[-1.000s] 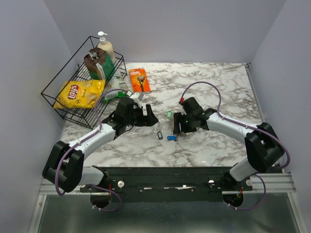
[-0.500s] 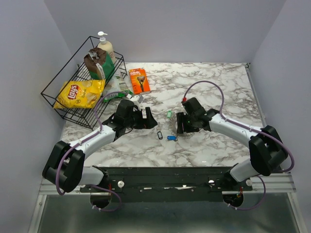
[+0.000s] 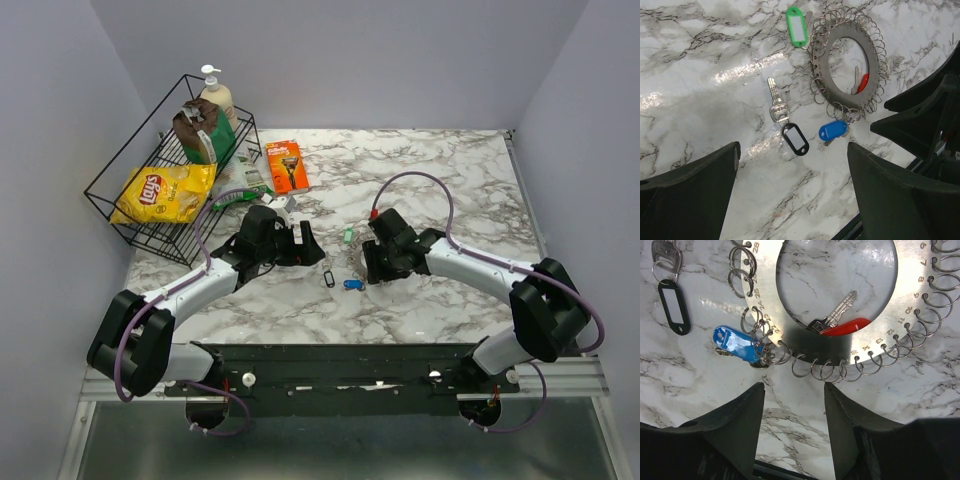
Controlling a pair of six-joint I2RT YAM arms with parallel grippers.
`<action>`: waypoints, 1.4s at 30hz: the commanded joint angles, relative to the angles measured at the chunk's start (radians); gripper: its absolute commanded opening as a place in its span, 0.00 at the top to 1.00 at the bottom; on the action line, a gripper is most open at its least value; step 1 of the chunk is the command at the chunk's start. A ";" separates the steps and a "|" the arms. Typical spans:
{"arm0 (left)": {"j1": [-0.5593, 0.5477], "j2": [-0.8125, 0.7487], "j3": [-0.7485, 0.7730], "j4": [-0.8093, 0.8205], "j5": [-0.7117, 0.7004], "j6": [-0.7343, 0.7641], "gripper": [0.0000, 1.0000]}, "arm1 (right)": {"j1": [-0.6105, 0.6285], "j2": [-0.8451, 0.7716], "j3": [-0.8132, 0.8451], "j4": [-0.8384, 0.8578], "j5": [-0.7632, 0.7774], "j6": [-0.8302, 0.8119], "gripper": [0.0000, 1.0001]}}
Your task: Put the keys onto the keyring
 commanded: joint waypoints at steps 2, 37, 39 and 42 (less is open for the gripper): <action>-0.006 -0.012 -0.010 0.015 -0.009 0.018 0.04 | 0.008 0.015 0.011 0.031 -0.045 0.028 0.41; -0.234 0.205 0.133 0.096 -0.006 -0.017 0.17 | -0.133 -0.007 -0.072 0.157 -0.207 0.027 0.47; -0.253 0.227 0.156 0.091 -0.012 -0.017 0.21 | -0.153 -0.018 -0.082 0.165 -0.221 0.021 0.46; -0.294 0.279 0.197 0.082 -0.023 -0.013 0.28 | -0.190 -0.033 -0.104 0.174 -0.246 0.016 0.46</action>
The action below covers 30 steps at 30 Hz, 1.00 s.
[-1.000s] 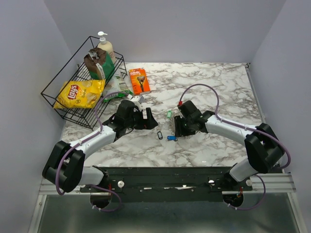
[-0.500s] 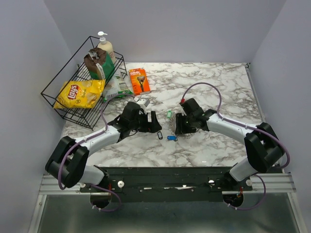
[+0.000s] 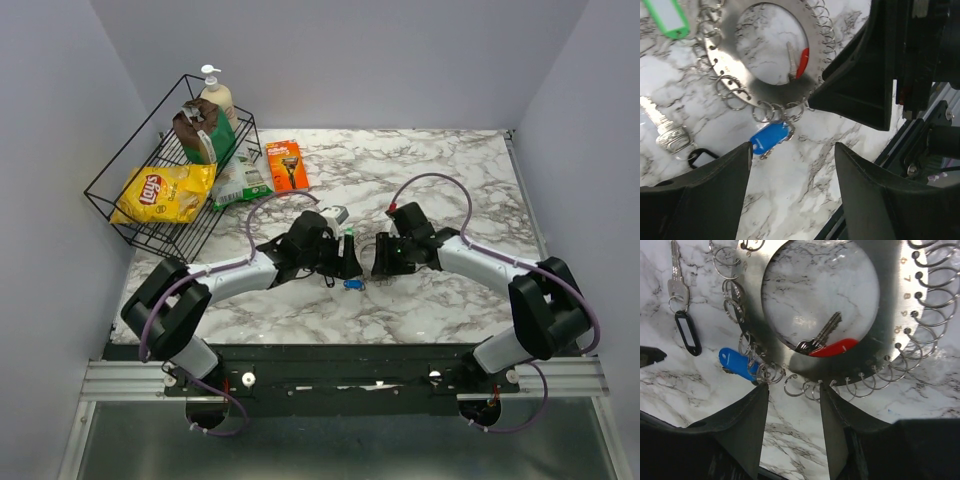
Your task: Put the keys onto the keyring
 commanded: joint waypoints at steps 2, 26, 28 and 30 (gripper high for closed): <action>-0.076 0.070 0.083 0.009 -0.033 0.009 0.34 | -0.066 -0.047 -0.046 0.036 -0.055 -0.019 0.46; -0.275 0.291 0.290 -0.191 -0.415 0.273 0.45 | -0.213 -0.135 -0.140 0.071 -0.126 -0.032 0.46; -0.275 0.294 0.285 -0.171 -0.408 0.273 0.47 | -0.213 -0.133 -0.140 0.070 -0.124 -0.037 0.46; -0.275 0.296 0.284 -0.165 -0.404 0.273 0.47 | -0.213 -0.135 -0.141 0.070 -0.119 -0.038 0.46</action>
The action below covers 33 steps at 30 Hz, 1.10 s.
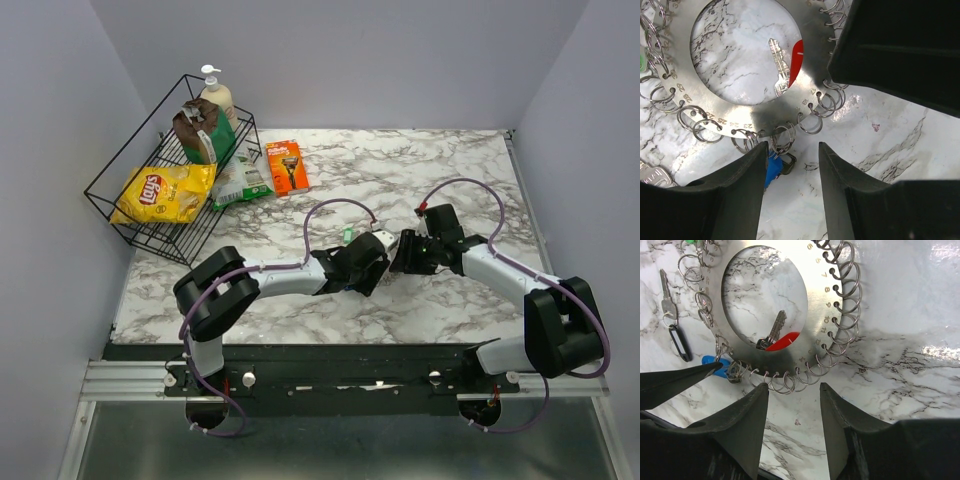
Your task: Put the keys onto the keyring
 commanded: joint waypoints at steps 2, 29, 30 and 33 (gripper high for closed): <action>-0.004 0.023 0.007 0.028 -0.024 0.024 0.48 | -0.005 -0.004 -0.013 0.014 -0.013 -0.023 0.46; 0.006 -0.037 0.031 -0.011 -0.046 0.180 0.98 | -0.006 -0.066 -0.024 -0.001 0.006 -0.037 0.46; 0.006 -0.046 0.024 -0.011 -0.024 0.199 0.98 | -0.005 -0.072 -0.024 -0.003 0.009 -0.037 0.46; 0.006 -0.084 -0.002 -0.010 0.087 0.257 0.98 | -0.007 -0.086 -0.021 -0.006 0.013 -0.035 0.46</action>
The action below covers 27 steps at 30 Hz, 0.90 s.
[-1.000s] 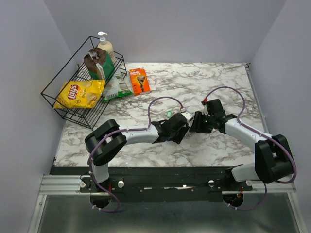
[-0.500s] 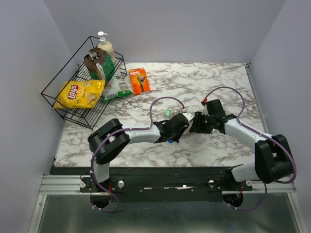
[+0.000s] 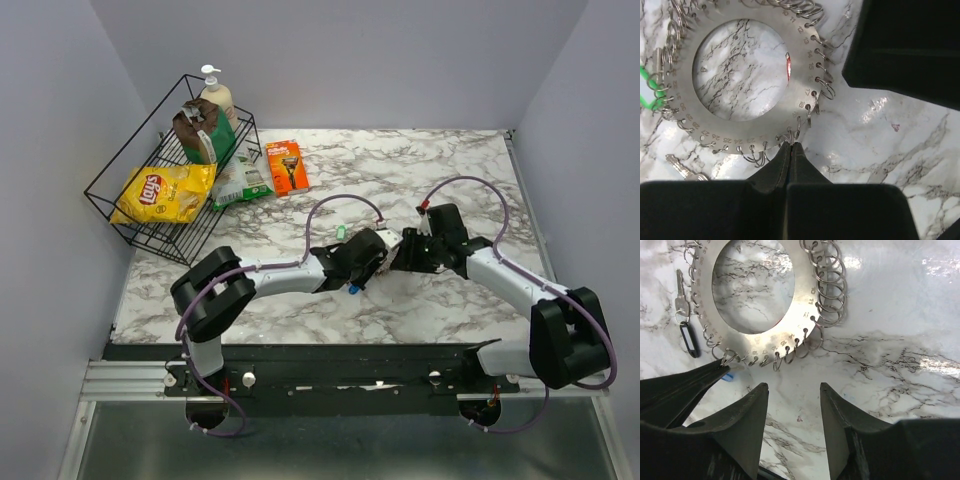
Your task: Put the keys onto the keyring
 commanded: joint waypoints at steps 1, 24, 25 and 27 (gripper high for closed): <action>0.000 -0.098 -0.036 0.007 0.145 0.113 0.98 | -0.007 -0.035 -0.013 -0.005 0.018 -0.010 0.46; -0.061 -0.256 -0.179 0.008 0.199 0.110 0.29 | -0.015 -0.077 -0.010 -0.013 0.063 -0.006 0.45; -0.063 -0.284 -0.184 0.015 0.194 0.106 0.26 | -0.015 -0.075 -0.010 -0.013 0.064 -0.007 0.45; -0.061 -0.311 -0.194 0.039 0.177 0.086 0.19 | -0.015 -0.078 -0.007 -0.017 0.066 -0.007 0.45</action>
